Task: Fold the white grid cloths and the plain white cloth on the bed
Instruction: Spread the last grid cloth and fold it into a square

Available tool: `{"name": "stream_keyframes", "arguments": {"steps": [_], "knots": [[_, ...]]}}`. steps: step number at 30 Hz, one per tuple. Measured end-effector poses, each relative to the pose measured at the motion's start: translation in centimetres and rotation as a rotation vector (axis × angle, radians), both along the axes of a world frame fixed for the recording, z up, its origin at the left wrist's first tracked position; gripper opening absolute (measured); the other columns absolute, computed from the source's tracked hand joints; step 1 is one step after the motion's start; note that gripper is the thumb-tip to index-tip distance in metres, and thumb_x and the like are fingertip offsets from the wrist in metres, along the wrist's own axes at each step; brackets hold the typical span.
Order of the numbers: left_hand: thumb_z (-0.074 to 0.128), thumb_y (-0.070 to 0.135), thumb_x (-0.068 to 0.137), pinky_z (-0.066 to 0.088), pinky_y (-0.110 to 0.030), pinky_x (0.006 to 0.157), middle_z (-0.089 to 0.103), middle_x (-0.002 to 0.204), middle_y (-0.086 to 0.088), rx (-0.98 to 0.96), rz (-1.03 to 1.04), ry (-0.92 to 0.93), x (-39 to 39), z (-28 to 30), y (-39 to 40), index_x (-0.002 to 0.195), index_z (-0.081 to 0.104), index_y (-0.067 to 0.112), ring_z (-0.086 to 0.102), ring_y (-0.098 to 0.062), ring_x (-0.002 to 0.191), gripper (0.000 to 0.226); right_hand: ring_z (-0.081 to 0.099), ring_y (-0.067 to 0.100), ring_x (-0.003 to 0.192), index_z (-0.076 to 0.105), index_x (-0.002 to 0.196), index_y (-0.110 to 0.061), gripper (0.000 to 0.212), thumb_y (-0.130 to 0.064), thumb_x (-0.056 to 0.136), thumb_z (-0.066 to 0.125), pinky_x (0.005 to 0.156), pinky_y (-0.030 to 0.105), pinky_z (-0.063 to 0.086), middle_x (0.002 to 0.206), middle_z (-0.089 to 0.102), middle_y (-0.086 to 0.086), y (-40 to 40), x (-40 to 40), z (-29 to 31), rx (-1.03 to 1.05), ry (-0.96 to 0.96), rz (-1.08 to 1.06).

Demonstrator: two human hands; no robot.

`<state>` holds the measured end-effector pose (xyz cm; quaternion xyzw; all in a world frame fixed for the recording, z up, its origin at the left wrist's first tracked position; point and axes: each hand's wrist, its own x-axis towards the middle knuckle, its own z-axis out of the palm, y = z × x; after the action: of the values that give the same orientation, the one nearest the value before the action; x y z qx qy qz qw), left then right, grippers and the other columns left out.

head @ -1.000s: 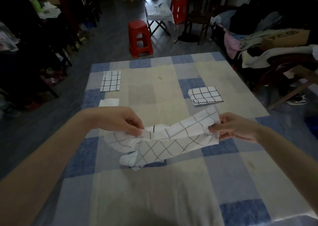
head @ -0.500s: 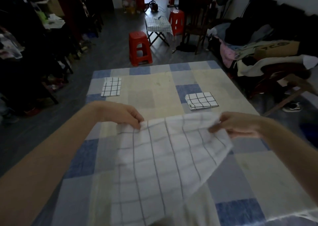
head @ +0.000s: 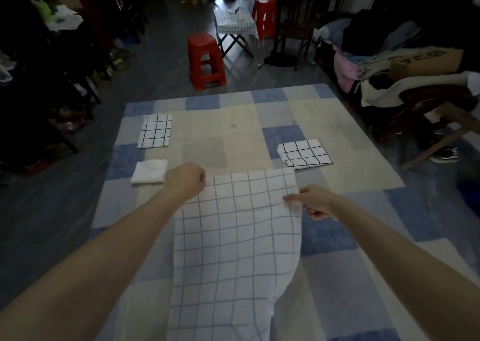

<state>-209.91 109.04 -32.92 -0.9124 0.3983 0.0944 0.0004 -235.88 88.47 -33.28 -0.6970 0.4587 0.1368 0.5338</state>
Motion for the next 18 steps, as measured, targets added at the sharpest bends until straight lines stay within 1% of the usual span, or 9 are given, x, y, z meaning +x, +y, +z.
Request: {"name": "stream_keyframes", "arguments": {"steps": [2,4,6,7,9,11,14,16,18], "knots": [[0.054,0.029,0.090,0.047,-0.031,0.077,0.067,0.107,-0.004,-0.030,0.076,-0.011,1.2,-1.1,-0.8,0.101,0.071,0.027,0.064,-0.028,0.099,0.021,0.032,0.011,0.048,0.062,0.093,-0.006,0.037,-0.036,0.078,0.077,0.047,0.022,0.029,0.058,0.042,-0.001,-1.1,0.4,-1.3,0.120,0.111,0.189],[0.052,0.028,0.090,0.045,-0.032,0.077,0.068,0.107,-0.006,-0.046,0.149,-0.005,2.2,-2.2,-1.5,0.103,0.069,0.026,0.063,-0.029,0.100,0.022,0.039,0.012,0.054,0.062,0.088,-0.007,0.028,-0.029,0.078,0.077,0.054,0.024,0.032,0.064,0.050,0.002,-1.6,0.8,-2.9,0.143,0.095,0.239],[0.048,0.027,0.092,0.044,-0.033,0.078,0.067,0.110,-0.010,-0.098,0.253,0.055,3.2,-3.3,-2.4,0.111,0.065,0.024,0.062,-0.031,0.101,0.026,0.053,0.016,0.064,0.065,0.088,-0.005,0.020,-0.024,0.085,0.070,0.061,0.027,0.043,0.076,0.062,0.007,-1.9,1.6,-4.8,0.124,-0.066,0.073],[0.047,0.025,0.092,0.046,-0.036,0.081,0.065,0.115,-0.012,-0.143,0.295,0.109,3.4,-4.1,-2.7,0.121,0.059,0.023,0.061,-0.032,0.103,0.032,0.061,0.019,0.073,0.066,0.094,-0.003,0.020,-0.022,0.089,0.066,0.069,0.028,0.051,0.087,0.067,0.009,-1.9,2.0,-5.7,0.127,-0.149,-0.053],[0.048,0.026,0.094,0.046,-0.043,0.094,0.049,0.139,-0.018,-0.187,0.261,0.160,2.6,-5.7,-2.9,0.145,0.035,0.020,0.050,-0.035,0.123,0.054,0.067,0.023,0.085,0.065,0.101,-0.003,0.020,-0.021,0.094,0.058,0.076,0.034,0.058,0.099,0.070,0.014,-1.6,2.7,-6.5,0.121,-0.244,-0.238],[0.047,0.032,0.096,0.034,-0.047,0.110,0.017,0.159,-0.018,-0.211,0.066,0.057,0.2,-7.9,-2.8,0.153,0.018,0.016,0.025,-0.034,0.143,0.065,0.067,0.023,0.083,0.064,0.095,-0.007,0.018,-0.023,0.096,0.056,0.066,0.034,0.058,0.096,0.069,0.013,-1.3,3.4,-7.1,0.112,-0.251,-0.294],[0.023,0.045,0.099,0.011,-0.047,0.120,-0.003,0.163,-0.006,-0.154,-0.182,0.092,-4.7,-11.0,-2.1,0.154,0.011,0.022,0.000,-0.024,0.150,0.061,0.068,0.027,0.087,0.064,0.093,-0.011,0.019,-0.028,0.095,0.057,0.072,0.042,0.060,0.097,0.070,0.013,-1.0,3.8,-8.1,0.072,-0.232,-0.291],[0.010,0.049,0.098,-0.001,-0.046,0.120,-0.012,0.162,0.001,-0.070,-0.159,0.195,-6.9,-13.0,-1.2,0.154,0.001,0.030,-0.012,-0.020,0.149,0.060,0.070,0.025,0.087,0.063,0.101,-0.012,0.023,-0.034,0.093,0.060,0.070,0.040,0.060,0.100,0.070,0.010,-0.7,3.3,-7.8,0.094,-0.224,-0.273],[0.009,0.050,0.099,-0.010,-0.046,0.119,-0.022,0.160,0.004,-0.023,-0.115,0.209,-8.1,-14.6,-0.1,0.153,-0.007,0.034,-0.024,-0.017,0.146,0.059,0.071,0.022,0.088,0.059,0.111,-0.016,0.031,-0.037,0.089,0.065,0.069,0.037,0.060,0.104,0.070,0.004,0.0,2.0,-7.4,0.196,-0.241,-0.251]]}}
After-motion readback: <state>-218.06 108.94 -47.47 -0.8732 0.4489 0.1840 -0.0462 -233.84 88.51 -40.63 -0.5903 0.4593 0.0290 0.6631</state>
